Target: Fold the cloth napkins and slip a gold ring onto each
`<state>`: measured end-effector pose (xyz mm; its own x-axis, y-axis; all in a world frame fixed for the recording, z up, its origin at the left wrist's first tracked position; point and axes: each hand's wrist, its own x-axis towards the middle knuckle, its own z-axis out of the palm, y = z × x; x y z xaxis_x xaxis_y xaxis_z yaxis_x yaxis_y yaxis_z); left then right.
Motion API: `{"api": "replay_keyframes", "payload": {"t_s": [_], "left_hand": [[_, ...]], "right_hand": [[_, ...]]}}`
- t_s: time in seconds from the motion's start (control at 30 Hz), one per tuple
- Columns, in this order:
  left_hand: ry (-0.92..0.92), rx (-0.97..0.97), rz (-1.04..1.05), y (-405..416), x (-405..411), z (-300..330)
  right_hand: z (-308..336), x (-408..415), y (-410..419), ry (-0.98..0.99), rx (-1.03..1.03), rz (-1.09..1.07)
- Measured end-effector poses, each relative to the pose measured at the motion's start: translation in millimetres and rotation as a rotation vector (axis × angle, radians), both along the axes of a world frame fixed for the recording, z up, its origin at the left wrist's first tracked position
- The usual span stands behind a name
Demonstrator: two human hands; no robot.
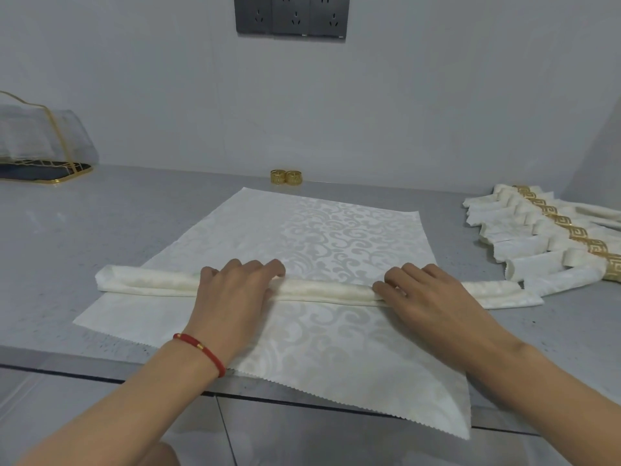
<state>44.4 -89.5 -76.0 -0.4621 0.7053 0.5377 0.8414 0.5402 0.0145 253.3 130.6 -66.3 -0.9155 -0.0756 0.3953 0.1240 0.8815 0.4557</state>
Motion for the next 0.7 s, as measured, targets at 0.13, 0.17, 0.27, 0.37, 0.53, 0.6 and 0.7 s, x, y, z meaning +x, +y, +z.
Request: {"api": "replay_keyframes", "payload": {"t_s": [0.13, 0.17, 0.27, 0.37, 0.53, 0.6, 0.7], "left_hand": [[0.085, -0.172, -0.068, 1, -3, -1], [0.095, -0.186, -0.085, 0, -5, -1], [0.071, -0.176, -0.133, -3, -7, 2], [-0.195, -0.127, -0.102, -3, -6, 18], [-0.371, -0.199, 0.005, 7, -17, 32], [-0.406, -0.264, -0.009, 11, -17, 34], [-0.406, -0.311, -0.014, 14, -18, 37]], "right_hand": [[0, 7, -4, -0.113, -0.090, -0.017], [0, 10, -6, -0.144, -0.137, -0.041], [0, 13, -12, -0.176, -0.226, -0.083], [7, 10, -11, -0.154, -0.253, -0.088], [25, -3, -17, -0.194, -0.299, -0.154], [33, -8, -18, -0.249, -0.296, -0.178], [35, -9, -16, -0.261, -0.202, -0.145]]}}
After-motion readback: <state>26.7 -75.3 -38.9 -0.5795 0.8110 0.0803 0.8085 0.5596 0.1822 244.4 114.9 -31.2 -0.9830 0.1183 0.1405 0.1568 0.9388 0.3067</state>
